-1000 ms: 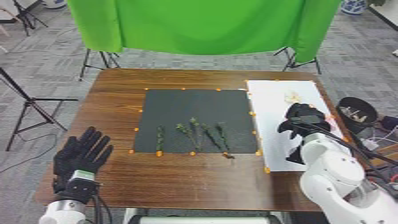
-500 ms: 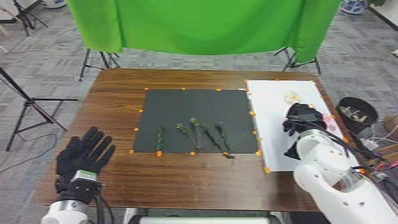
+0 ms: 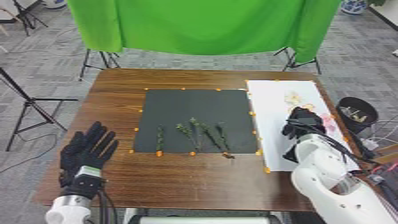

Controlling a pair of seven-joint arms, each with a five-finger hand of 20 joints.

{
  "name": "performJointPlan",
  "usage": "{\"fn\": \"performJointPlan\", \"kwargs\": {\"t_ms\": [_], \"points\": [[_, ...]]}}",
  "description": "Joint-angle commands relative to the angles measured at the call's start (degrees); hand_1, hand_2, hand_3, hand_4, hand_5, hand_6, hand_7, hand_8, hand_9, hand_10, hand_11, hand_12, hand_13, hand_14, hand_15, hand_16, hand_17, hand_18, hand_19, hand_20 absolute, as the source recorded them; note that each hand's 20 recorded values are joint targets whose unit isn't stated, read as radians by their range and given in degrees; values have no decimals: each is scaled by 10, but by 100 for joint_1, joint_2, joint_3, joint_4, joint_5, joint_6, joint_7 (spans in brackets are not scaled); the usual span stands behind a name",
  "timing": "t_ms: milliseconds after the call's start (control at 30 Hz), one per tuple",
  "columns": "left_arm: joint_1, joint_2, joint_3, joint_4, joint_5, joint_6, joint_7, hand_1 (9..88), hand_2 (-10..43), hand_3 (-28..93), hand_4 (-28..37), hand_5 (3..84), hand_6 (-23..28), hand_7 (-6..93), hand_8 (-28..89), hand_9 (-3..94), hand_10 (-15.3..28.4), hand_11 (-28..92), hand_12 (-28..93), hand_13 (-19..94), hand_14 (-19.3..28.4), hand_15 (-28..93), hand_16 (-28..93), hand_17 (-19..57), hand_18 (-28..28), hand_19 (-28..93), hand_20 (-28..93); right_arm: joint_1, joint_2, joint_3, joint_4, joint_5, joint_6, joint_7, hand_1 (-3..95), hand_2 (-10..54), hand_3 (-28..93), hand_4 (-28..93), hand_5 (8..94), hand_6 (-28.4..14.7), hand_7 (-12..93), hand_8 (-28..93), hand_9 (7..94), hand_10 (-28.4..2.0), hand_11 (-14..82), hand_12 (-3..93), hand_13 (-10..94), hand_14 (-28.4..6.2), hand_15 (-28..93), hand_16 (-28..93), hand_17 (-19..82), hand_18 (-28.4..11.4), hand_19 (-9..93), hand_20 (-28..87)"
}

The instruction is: Arrange flowers

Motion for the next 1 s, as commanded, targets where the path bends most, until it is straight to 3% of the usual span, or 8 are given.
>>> {"fn": "performJointPlan", "kwargs": {"t_ms": [33,300,467,633,700,767,900,1000], "points": [[-11,-64,27,18,23,-76,-33,290,176,730,-281,415,97,185,-94,311,152,270,101,240,163,416,-93,-68,144,380,79,-80,115,-60,-494,-409,690,-194,610,-89,665,-283,776,2,307,41,823,-103,59,289,721,-81,375,383,333,-204,847,359],[3,-66,17,18,19,-61,-38,290,176,730,-281,415,97,185,-95,311,153,271,102,240,163,418,-93,-68,144,379,79,147,121,-245,-984,-267,852,-482,606,-93,683,-283,783,-6,309,76,847,-100,56,316,725,-79,371,394,331,-200,843,366],[195,-33,-136,-67,-57,-8,-6,291,176,729,-280,415,97,184,-95,311,154,270,103,240,163,418,-93,-68,144,379,79,925,-281,-1082,-658,-101,921,-918,603,-94,690,-283,784,-5,307,82,850,-97,53,320,726,-79,370,395,331,-199,841,368],[285,-10,-221,-72,-72,80,15,290,176,730,-280,416,98,183,-94,310,153,270,103,240,163,417,-94,-67,144,378,79,1575,-963,-1710,-392,24,837,-1446,601,-92,692,-283,783,-4,309,87,853,-94,53,325,726,-80,372,395,331,-198,840,371],[284,55,-170,-93,-127,200,123,290,176,730,-280,416,99,182,-94,310,154,270,103,240,163,416,-94,-68,144,379,79,1799,-1212,-1958,-287,181,735,-1611,600,-92,694,-283,782,-5,311,91,852,-93,53,327,726,-81,372,394,333,-197,839,370],[261,65,-141,-86,-94,171,54,290,176,730,-281,417,99,182,-93,311,154,270,103,241,164,416,-94,-68,144,378,79,1993,-1423,-2225,-152,210,661,-1784,600,-89,694,-283,780,-5,313,94,851,-93,53,329,726,-82,372,393,333,-196,835,370],[151,135,-34,-68,-129,332,107,290,177,730,-281,418,98,184,-93,311,153,273,103,241,163,416,-93,-68,144,379,80,2404,-1840,-2815,259,406,656,-2253,599,-87,696,-283,777,-5,315,96,850,-92,54,331,726,-82,371,391,334,-194,829,369],[5,175,48,-35,-105,301,80,291,179,730,-282,418,98,184,-94,311,154,272,102,240,163,416,-94,-68,144,379,80,2646,-2074,-3202,554,353,654,-2394,597,-87,698,-283,776,-6,316,96,849,-92,54,330,725,-83,370,391,335,-193,826,368]]}}
